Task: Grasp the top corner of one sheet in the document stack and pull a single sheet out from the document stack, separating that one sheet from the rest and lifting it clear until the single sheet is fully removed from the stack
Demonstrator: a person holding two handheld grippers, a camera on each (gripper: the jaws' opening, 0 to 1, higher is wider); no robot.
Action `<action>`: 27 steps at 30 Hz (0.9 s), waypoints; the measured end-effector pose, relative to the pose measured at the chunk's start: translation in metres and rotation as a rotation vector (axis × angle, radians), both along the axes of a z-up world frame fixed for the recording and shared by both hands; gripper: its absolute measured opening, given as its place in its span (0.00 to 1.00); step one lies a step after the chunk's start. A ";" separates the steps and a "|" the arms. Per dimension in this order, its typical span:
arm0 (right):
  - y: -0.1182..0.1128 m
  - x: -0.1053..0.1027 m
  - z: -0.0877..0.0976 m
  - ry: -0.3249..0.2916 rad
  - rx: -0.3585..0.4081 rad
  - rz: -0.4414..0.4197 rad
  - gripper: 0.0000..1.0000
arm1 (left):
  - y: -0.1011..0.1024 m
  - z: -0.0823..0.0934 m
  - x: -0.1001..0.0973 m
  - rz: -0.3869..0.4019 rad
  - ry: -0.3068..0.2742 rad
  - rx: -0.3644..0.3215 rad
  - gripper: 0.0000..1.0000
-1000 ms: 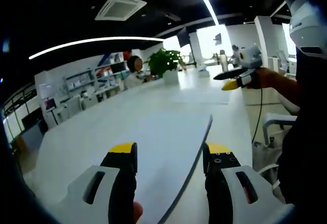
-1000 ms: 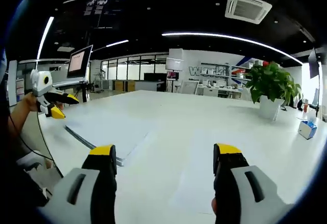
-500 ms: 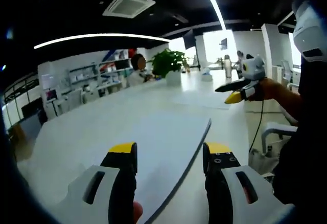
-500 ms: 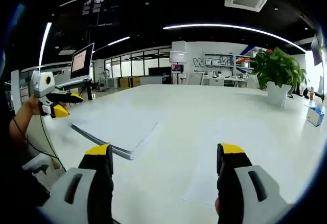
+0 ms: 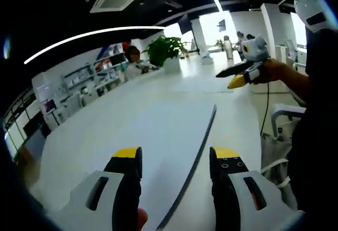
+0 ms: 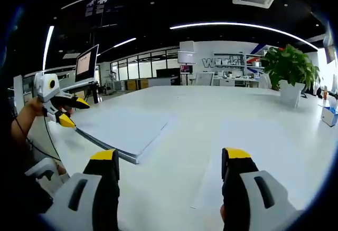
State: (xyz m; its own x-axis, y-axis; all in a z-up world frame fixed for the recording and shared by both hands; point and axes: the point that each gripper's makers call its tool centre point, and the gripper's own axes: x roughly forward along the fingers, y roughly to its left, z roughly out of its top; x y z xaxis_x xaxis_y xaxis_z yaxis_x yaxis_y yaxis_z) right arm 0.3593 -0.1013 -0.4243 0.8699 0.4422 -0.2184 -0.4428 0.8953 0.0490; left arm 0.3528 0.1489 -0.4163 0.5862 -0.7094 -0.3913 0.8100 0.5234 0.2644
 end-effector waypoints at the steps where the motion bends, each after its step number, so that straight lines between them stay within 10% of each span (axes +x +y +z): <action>1: 0.001 0.000 0.001 -0.004 0.000 0.004 0.78 | -0.001 -0.001 -0.001 -0.005 0.004 0.010 0.52; 14: -0.001 -0.004 0.000 -0.014 -0.005 0.008 0.77 | -0.004 -0.022 -0.016 -0.105 0.063 0.222 0.51; 27: -0.008 -0.007 0.002 -0.043 -0.006 -0.002 0.73 | -0.002 -0.031 -0.012 -0.086 0.116 0.283 0.49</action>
